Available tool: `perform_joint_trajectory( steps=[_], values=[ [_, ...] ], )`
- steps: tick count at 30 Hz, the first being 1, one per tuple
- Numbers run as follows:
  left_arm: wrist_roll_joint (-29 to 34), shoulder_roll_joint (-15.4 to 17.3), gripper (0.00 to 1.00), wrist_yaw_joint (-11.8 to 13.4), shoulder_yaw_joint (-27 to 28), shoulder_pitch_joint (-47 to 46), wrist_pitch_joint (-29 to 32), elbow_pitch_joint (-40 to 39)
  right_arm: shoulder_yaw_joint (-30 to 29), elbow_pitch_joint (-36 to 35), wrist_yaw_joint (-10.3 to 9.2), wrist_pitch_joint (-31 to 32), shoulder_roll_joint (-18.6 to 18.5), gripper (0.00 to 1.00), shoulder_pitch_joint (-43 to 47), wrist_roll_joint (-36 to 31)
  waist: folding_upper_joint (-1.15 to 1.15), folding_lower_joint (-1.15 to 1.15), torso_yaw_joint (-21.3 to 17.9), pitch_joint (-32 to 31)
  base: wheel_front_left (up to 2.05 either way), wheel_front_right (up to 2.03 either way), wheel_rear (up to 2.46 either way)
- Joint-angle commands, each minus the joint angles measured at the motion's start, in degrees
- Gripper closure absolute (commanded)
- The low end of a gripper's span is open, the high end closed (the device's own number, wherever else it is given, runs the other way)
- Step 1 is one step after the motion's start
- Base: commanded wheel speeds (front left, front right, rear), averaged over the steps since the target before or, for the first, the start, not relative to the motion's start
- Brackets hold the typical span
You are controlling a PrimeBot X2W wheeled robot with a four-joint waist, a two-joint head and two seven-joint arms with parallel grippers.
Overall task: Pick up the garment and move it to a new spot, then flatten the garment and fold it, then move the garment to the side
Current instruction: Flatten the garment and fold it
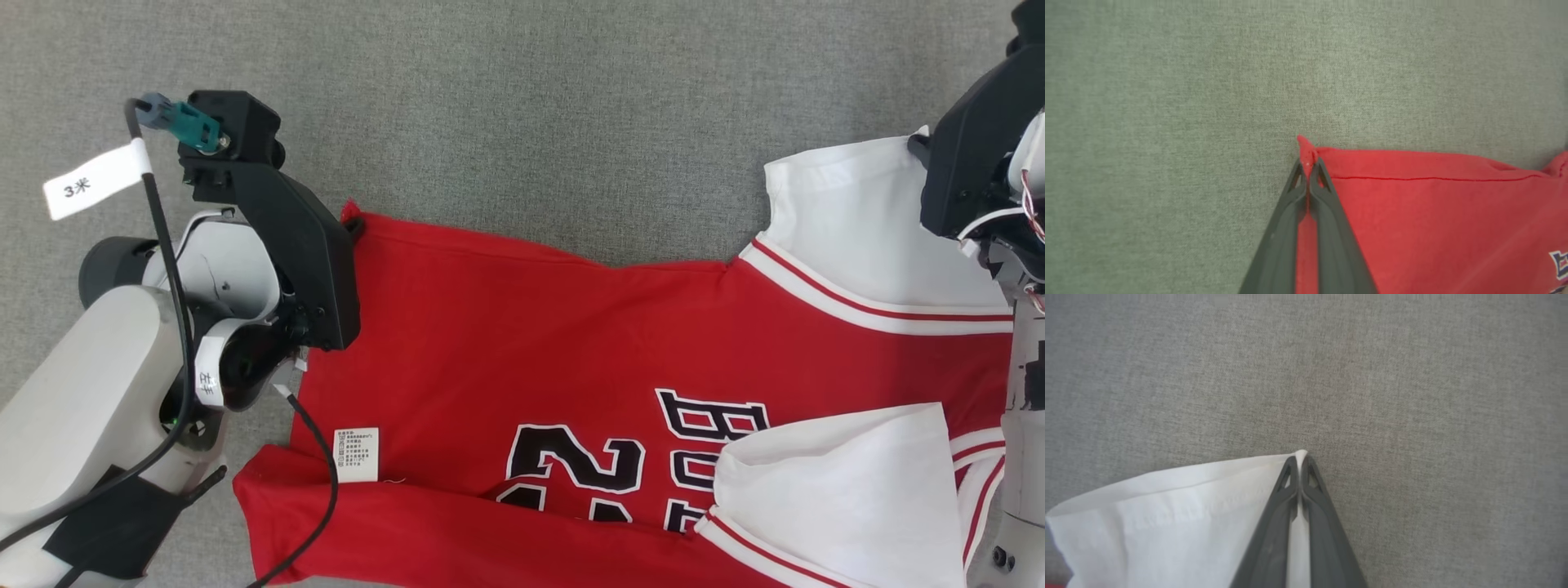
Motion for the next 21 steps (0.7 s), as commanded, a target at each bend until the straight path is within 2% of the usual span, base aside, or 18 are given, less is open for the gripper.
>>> perform_joint_trajectory(
  steps=[1, 6, 10, 13, 18, 21],
  values=[
    [0.8, 0.0, 1.0, 0.4, 0.4, -0.3, -1.0, 0.2, -0.5, 0.0, -0.03, -0.9, -0.6, 1.0, 0.4, 0.5, 0.0, 0.0, 0.0, -0.2, 0.0, 0.0, 0.0],
    [0.9, -0.3, 1.0, 0.4, 0.4, 0.6, -2.3, 1.1, -1.4, -0.1, -0.03, -1.3, 0.1, 1.0, 0.9, 3.4, 0.0, 0.0, 0.1, -1.2, 0.0, 0.0, 0.0],
    [1.2, -0.5, 1.0, 0.1, 0.0, 1.6, -3.5, 0.3, -1.7, -2.9, -0.03, -0.3, -0.3, 1.0, 2.9, 6.8, 0.0, 0.0, 0.5, -2.3, 0.0, 0.0, 0.0],
    [1.3, -0.6, 1.0, -0.4, -0.4, 3.2, -5.3, -1.4, -1.6, -6.9, -0.03, 1.4, -1.3, 1.0, 6.1, 10.2, 0.0, 0.0, 0.9, -3.4, 0.0, 0.0, 0.0],
    [1.2, 0.2, 1.0, 0.3, -0.6, 6.9, -7.5, -5.2, -3.8, -15.6, -0.03, 3.6, -2.4, 1.0, 13.2, 15.7, 0.0, 0.0, 1.1, -5.4, 0.0, 0.0, 0.0],
    [0.7, 0.8, 1.0, 0.3, -0.5, 9.4, -8.9, -7.6, -5.7, -20.8, -0.03, 4.5, -1.8, 1.0, 17.2, 18.4, 0.0, 0.0, 0.9, -6.4, 0.0, 0.0, 0.0]
  ],
)
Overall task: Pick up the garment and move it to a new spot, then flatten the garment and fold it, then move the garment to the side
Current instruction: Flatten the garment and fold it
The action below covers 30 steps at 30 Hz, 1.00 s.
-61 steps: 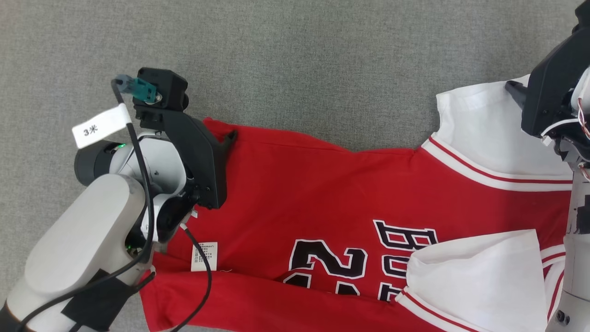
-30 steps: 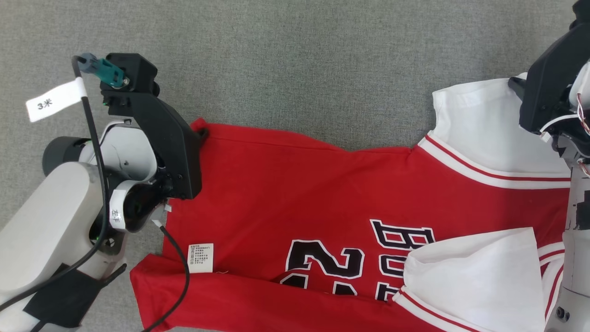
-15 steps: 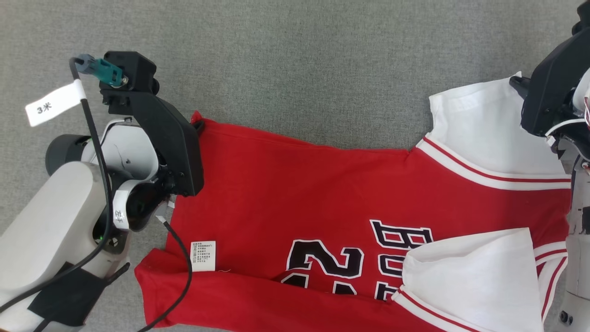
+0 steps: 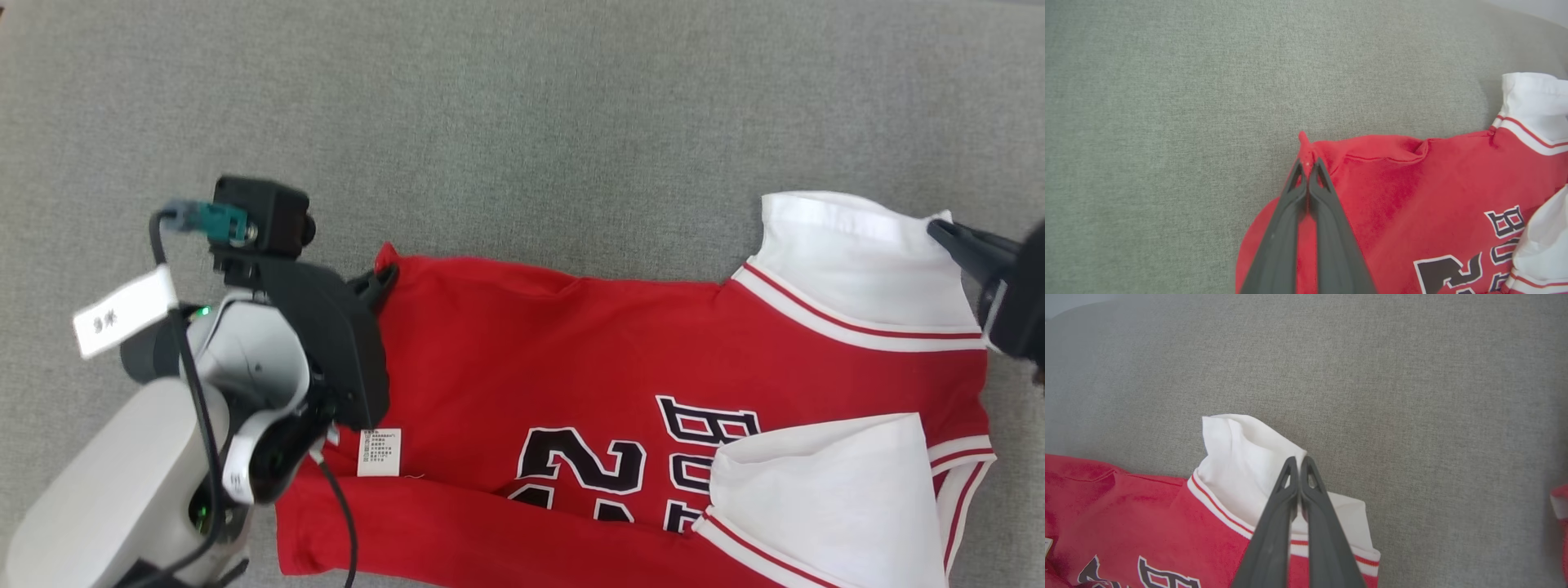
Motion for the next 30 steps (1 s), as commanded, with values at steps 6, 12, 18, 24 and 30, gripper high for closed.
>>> perform_joint_trajectory(
  steps=[6, 12, 18, 24, 30],
  values=[
    [-0.6, 1.6, 1.0, 1.4, 1.1, 5.1, -2.9, -3.8, -4.4, -10.2, -0.03, 2.2, 2.0, 1.0, 8.5, 4.0, 0.0, 0.01, -0.3, -2.3, 0.0, 0.0, 0.0],
    [-0.9, 2.6, 1.0, 2.0, 1.9, 8.8, -5.2, -4.7, -6.5, -15.7, -0.03, 2.9, 3.8, 1.0, 13.3, 9.4, 0.0, 0.01, -1.0, -3.2, 0.0, 0.0, 0.0],
    [-1.7, 2.9, 1.0, 2.7, 2.7, 12.4, -7.1, -4.5, -8.4, -18.8, -0.03, 4.9, 4.4, 1.0, 18.4, 12.0, 0.0, 0.01, -1.1, -4.2, 0.0, 0.0, 0.0],
    [-2.7, 3.3, 1.0, 3.1, 3.3, 15.1, -8.4, -3.8, -9.9, -20.3, -0.03, 7.0, 4.6, 1.0, 22.6, 12.1, 0.0, 0.01, -1.0, -5.2, 0.0, 0.0, 0.0],
    [-3.7, 3.5, 1.0, 3.3, 3.6, 17.8, -9.5, -2.6, -10.4, -20.4, -0.03, 7.7, 5.1, 1.0, 26.4, 11.9, 0.0, 0.01, -1.1, -6.0, 0.0, 0.0, 0.0]
  ],
)
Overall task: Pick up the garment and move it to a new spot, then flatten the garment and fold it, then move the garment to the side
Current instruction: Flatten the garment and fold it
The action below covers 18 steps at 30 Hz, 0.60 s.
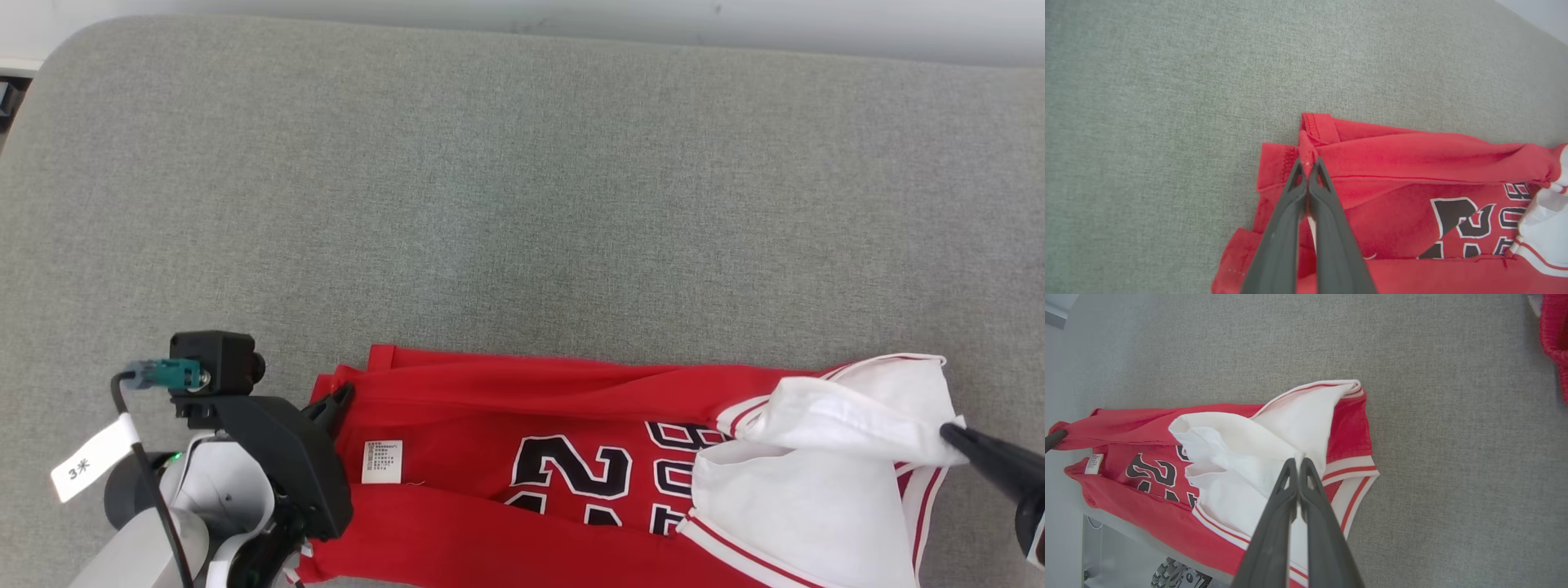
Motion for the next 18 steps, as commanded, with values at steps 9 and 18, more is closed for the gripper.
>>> perform_joint_trajectory(
  steps=[9, 18],
  values=[
    [-1.2, -0.2, 1.0, -0.4, 1.1, 2.2, -2.9, 2.5, -0.9, -1.9, -0.03, -1.7, 0.4, 1.0, 5.9, 5.9, 0.0, 0.0, -0.1, -1.4, 0.0, 0.0, 0.0],
    [-1.7, -0.5, 1.0, -1.5, 2.1, 3.9, -6.0, 2.9, -1.3, -5.1, -0.03, -5.0, 0.4, 1.0, 12.8, 13.0, 0.0, 0.0, -1.3, -2.0, 0.0, 0.0, 0.0]
  ],
)
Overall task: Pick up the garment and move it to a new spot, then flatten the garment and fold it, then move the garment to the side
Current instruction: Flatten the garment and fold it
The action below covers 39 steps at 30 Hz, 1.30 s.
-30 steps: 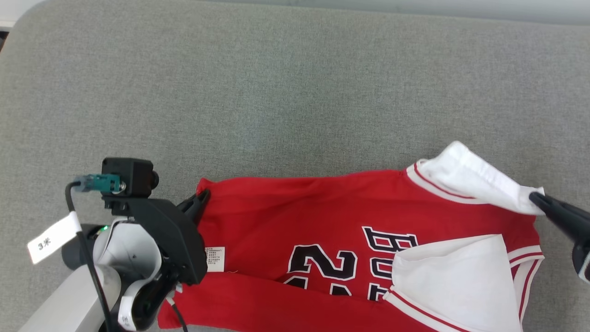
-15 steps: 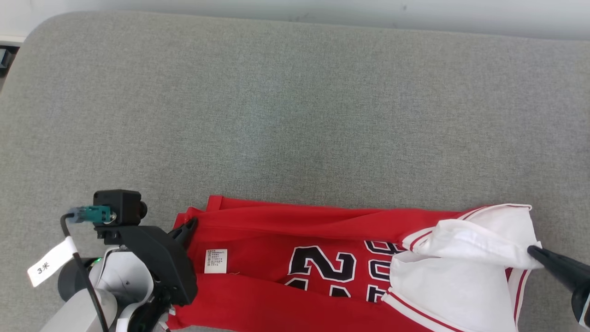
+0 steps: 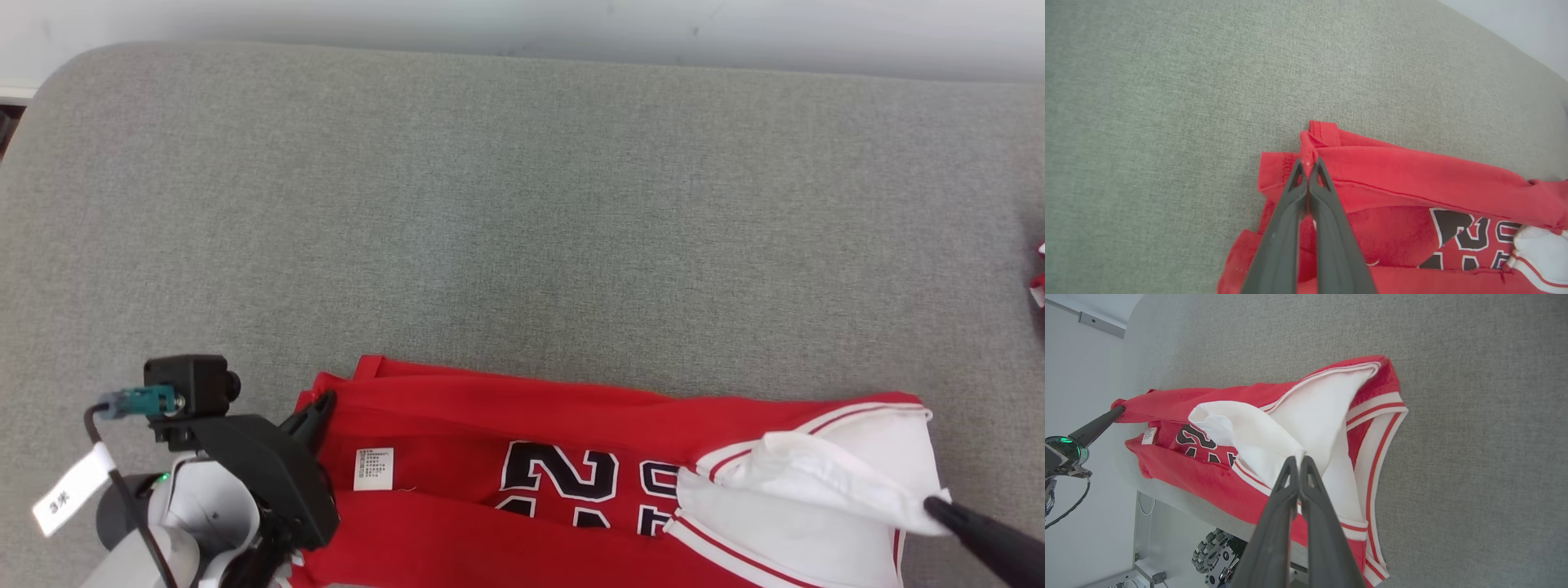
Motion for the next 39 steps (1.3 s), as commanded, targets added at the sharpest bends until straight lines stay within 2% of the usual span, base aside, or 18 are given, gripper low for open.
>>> perform_joint_trajectory(
  steps=[1, 17, 24, 25, 26, 27, 28, 29, 30, 39],
  values=[
    [-0.1, 0.0, 1.0, -0.3, 0.3, 1.1, -0.6, -0.2, 0.3, -0.2, -0.03, -0.5, 0.0, 1.0, 0.9, 0.6, 0.0, 0.0, -0.2, -0.1, 0.0, 0.0, 0.0],
    [-1.4, 0.8, 1.0, -0.1, 0.6, 5.9, -2.7, -1.8, 2.0, -0.1, -0.03, 0.1, 0.1, 1.0, 8.8, 0.0, 0.0, 0.0, -0.1, -1.0, 0.0, 0.0, 0.0],
    [-1.6, 0.0, 1.0, -0.6, 0.1, 6.4, -3.3, -0.2, 4.0, 1.5, -0.03, 1.5, 0.1, 1.0, 10.9, -1.5, 0.0, 0.0, 0.0, -1.0, 0.0, 0.0, 0.0],
    [-1.5, 0.0, 0.89, -0.6, 0.0, 6.4, -3.4, 0.2, 4.4, 1.9, -0.03, 1.5, 0.0, 1.0, 11.1, -1.7, 0.0, 0.0, 0.0, -1.0, 0.0, 0.0, 0.0],
    [-1.3, 0.0, 0.64, -0.6, -0.1, 6.3, -3.4, 0.6, 4.3, 2.4, -0.03, 1.0, 0.0, 1.0, 11.1, -2.3, 0.0, 0.0, 0.0, -1.0, 0.0, 0.0, 0.0],
    [-1.2, -0.1, 0.0, -0.3, -0.1, 6.3, -3.5, 1.0, 4.1, 3.2, -0.03, 0.5, 0.0, 0.79, 11.1, -3.2, 0.0, 0.0, -0.1, -1.0, 0.0, 0.0, 0.0],
    [-1.0, -0.2, 0.0, -0.2, 0.0, 6.2, -3.8, 1.3, 4.5, 3.9, -0.03, 0.5, 0.1, 0.51, 11.2, -3.7, 0.0, 0.0, -0.1, -1.0, 0.0, 0.0, 0.0],
    [-1.0, -0.3, 0.0, -0.1, -0.1, 6.1, -3.7, 1.5, 4.9, 4.4, -0.03, 0.2, 0.1, 0.19, 11.2, -4.1, 0.0, 0.0, 0.0, -1.1, 0.0, 0.0, 0.0],
    [-0.9, -0.4, 0.0, 0.0, -0.2, 6.1, -3.7, 1.8, 4.9, 5.0, -0.03, -0.3, 0.0, 0.0, 10.9, -4.6, 0.0, 0.0, 0.0, -1.1, 0.0, 0.0, 0.0],
    [-0.5, 0.8, 0.0, 1.9, 1.9, 7.1, -5.6, 1.5, 6.2, 6.2, -0.03, -2.5, 0.0, 0.0, 10.8, -7.2, 0.0, 0.0, 0.2, -1.9, 0.0, 0.0, 0.0]
  ],
)
